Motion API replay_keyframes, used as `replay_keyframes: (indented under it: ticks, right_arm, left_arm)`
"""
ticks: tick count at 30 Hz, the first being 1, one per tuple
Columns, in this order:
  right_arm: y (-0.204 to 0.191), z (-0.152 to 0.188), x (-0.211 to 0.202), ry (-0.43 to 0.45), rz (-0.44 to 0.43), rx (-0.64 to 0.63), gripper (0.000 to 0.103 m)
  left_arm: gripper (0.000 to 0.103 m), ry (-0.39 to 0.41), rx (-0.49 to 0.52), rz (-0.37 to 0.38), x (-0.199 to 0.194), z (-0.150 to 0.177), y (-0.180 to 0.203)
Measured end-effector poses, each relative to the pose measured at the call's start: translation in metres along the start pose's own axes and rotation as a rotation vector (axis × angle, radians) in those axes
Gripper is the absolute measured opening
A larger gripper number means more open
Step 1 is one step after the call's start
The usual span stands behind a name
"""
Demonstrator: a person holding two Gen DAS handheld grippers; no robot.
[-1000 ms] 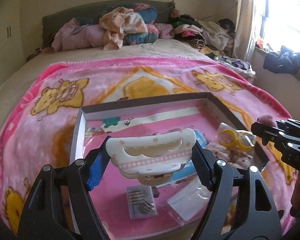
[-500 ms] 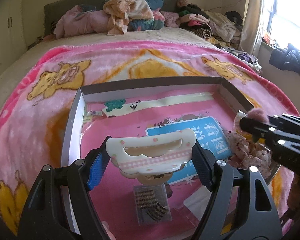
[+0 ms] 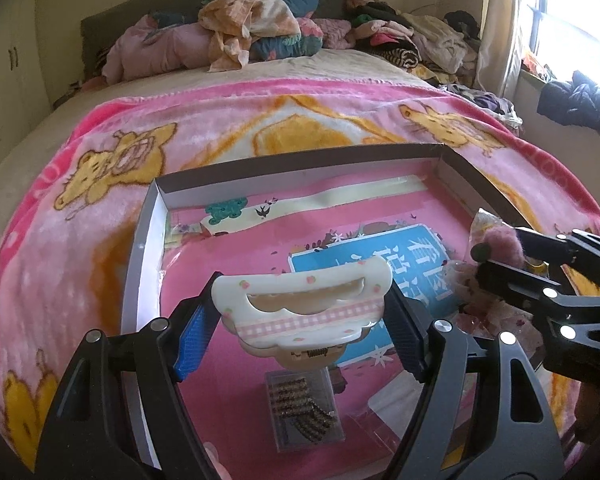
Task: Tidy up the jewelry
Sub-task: 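Carry the claw into the tray with the left tool while the right drops the pompom clip there, then pull both open tools back from the tray toward the loose accessories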
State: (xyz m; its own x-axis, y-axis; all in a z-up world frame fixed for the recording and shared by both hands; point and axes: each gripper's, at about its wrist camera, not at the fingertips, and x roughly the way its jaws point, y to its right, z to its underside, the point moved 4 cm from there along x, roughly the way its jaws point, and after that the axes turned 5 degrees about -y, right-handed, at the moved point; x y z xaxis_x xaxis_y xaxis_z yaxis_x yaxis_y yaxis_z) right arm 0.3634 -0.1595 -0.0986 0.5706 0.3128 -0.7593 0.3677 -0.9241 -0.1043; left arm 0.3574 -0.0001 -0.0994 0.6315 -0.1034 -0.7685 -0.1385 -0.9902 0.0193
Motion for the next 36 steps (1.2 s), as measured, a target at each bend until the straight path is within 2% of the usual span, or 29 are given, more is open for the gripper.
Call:
replay_keyframes:
  ticks: [6,9,19,26,36]
  right_arm:
    - [0.006,-0.001,-0.016,0.031,0.014,0.013,0.067]
    - [0.011,0.0,-0.027,0.055,0.02,0.029,0.071]
    - [0.022,0.007,-0.055,0.102,0.035,0.068,0.081]
    - [0.023,0.015,-0.077,0.146,0.051,0.077,0.088]
    - [0.019,0.025,-0.113,0.198,0.056,0.079,0.089]
  left_arm:
    - [0.067,-0.01,-0.01,0.001,-0.001,0.002,-0.001]
    - [0.076,-0.008,-0.015,-0.002,-0.004,0.005,-0.001]
    - [0.09,0.053,-0.07,-0.002,-0.034,0.007,-0.007]
    - [0.091,0.098,-0.092,-0.001,-0.061,0.014,-0.005]
    - [0.091,0.143,-0.077,0.004,-0.094,0.026,0.006]
